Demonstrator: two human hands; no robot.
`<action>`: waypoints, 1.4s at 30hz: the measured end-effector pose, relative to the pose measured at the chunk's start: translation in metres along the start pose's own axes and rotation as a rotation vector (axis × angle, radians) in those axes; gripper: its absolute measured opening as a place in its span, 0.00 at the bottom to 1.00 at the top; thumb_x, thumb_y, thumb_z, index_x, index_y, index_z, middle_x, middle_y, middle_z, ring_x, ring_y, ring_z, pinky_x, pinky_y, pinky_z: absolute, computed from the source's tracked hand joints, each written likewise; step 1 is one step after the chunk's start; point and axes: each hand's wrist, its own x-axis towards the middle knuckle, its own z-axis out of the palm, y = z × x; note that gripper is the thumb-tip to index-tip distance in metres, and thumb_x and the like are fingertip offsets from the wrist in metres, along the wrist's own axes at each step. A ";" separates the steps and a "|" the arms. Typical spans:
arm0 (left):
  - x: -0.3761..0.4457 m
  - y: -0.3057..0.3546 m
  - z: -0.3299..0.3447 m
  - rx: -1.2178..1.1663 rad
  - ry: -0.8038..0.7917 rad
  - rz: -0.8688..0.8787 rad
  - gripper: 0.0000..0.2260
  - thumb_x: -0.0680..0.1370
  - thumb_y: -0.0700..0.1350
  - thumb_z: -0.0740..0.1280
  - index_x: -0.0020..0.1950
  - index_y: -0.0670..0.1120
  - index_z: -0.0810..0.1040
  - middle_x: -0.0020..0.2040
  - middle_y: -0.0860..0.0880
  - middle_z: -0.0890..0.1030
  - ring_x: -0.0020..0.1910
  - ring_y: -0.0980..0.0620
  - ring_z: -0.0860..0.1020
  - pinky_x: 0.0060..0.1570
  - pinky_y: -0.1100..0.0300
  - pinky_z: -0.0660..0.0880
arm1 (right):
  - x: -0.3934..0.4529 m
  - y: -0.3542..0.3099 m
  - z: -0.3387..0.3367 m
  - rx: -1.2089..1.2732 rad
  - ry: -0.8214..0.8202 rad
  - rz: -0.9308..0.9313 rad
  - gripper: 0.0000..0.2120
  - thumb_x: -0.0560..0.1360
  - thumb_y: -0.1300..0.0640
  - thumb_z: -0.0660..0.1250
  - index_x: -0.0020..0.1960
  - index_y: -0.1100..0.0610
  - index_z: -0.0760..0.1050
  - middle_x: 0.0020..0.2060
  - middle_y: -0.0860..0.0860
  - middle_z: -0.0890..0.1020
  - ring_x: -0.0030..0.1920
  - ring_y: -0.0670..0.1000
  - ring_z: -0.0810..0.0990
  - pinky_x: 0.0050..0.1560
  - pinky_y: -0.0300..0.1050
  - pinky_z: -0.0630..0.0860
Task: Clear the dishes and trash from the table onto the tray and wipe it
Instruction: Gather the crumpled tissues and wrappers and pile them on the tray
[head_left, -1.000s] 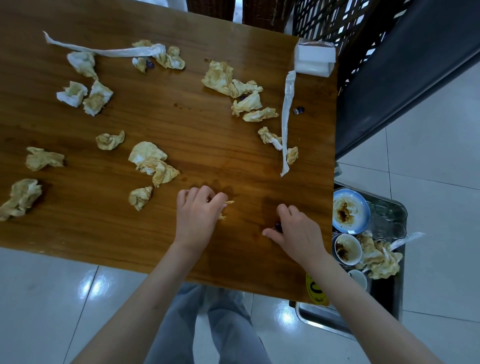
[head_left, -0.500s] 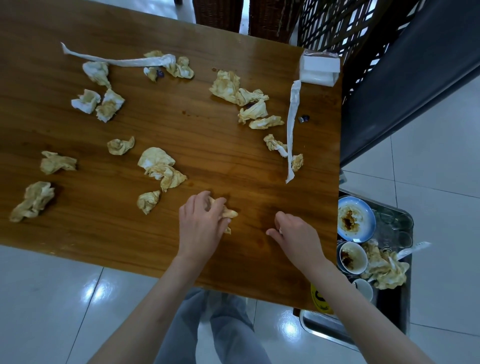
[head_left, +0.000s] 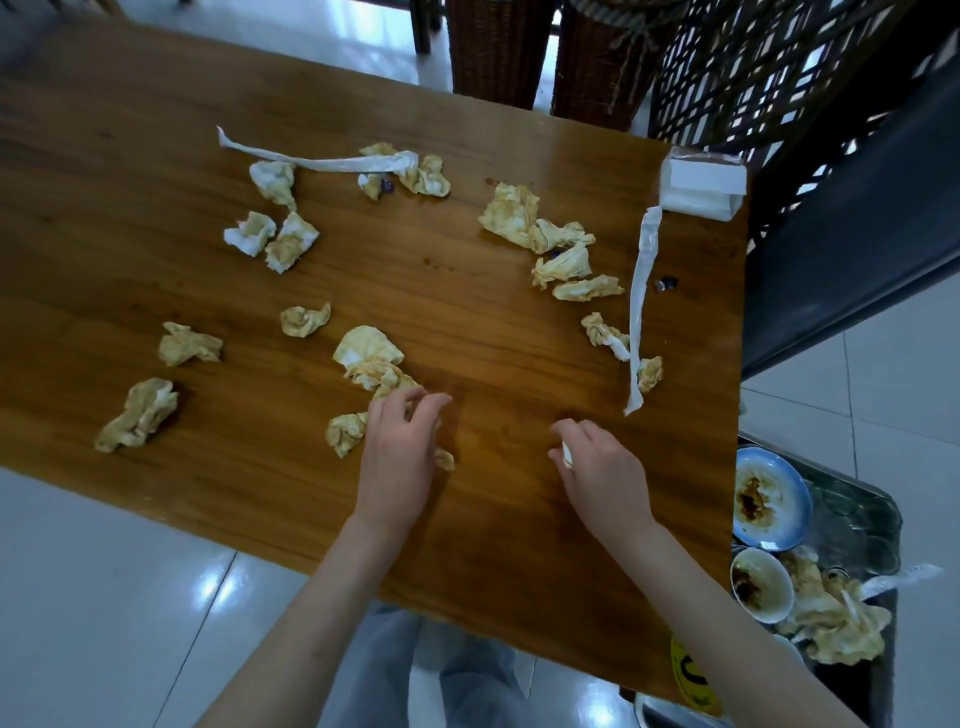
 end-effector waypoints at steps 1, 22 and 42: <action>0.005 -0.006 -0.003 0.009 0.021 -0.002 0.12 0.75 0.32 0.65 0.57 0.40 0.79 0.55 0.39 0.76 0.55 0.42 0.72 0.48 0.54 0.75 | 0.005 -0.004 0.001 0.008 -0.010 -0.003 0.11 0.73 0.60 0.70 0.55 0.59 0.78 0.44 0.52 0.82 0.41 0.49 0.80 0.36 0.36 0.75; 0.051 -0.085 0.005 0.121 -0.098 0.034 0.17 0.73 0.51 0.70 0.60 0.47 0.78 0.62 0.42 0.74 0.62 0.41 0.69 0.58 0.47 0.73 | 0.070 -0.065 0.031 0.051 0.084 0.024 0.07 0.72 0.60 0.71 0.50 0.58 0.79 0.44 0.53 0.79 0.40 0.49 0.79 0.33 0.36 0.75; 0.091 -0.105 0.007 0.183 -0.079 0.243 0.17 0.67 0.47 0.76 0.54 0.46 0.79 0.40 0.49 0.78 0.30 0.54 0.76 0.25 0.64 0.68 | 0.089 -0.076 0.026 -0.064 0.202 0.266 0.12 0.70 0.65 0.71 0.52 0.57 0.78 0.46 0.52 0.78 0.43 0.49 0.77 0.34 0.34 0.70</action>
